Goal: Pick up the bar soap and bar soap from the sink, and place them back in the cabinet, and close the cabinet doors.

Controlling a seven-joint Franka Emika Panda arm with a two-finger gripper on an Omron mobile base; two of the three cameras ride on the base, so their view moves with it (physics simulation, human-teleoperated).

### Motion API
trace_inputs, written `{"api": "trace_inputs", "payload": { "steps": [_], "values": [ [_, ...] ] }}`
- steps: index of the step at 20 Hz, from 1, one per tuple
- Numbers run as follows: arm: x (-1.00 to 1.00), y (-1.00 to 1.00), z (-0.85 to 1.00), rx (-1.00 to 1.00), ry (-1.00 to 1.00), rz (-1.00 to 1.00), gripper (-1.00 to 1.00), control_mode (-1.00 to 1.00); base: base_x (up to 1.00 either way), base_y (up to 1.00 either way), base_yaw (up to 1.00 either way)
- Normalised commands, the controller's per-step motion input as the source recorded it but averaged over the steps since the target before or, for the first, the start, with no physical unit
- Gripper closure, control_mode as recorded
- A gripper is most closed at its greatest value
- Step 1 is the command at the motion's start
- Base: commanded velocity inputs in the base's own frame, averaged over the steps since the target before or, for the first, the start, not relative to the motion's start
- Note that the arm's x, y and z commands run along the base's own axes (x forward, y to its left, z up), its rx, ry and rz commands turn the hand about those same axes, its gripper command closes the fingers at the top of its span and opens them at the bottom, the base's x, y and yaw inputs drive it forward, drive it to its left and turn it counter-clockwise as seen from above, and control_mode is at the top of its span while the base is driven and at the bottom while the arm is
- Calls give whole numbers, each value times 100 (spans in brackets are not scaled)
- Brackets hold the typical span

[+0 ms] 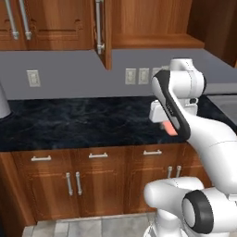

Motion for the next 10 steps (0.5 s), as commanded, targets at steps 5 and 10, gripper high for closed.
{"api": "trace_inputs", "payload": {
  "steps": [5,10],
  "values": [
    [0,0,0,0,0,0,100,100,60,1,-18],
    [0,0,0,0,0,0,100,100,62,19,-22]
  ]
}}
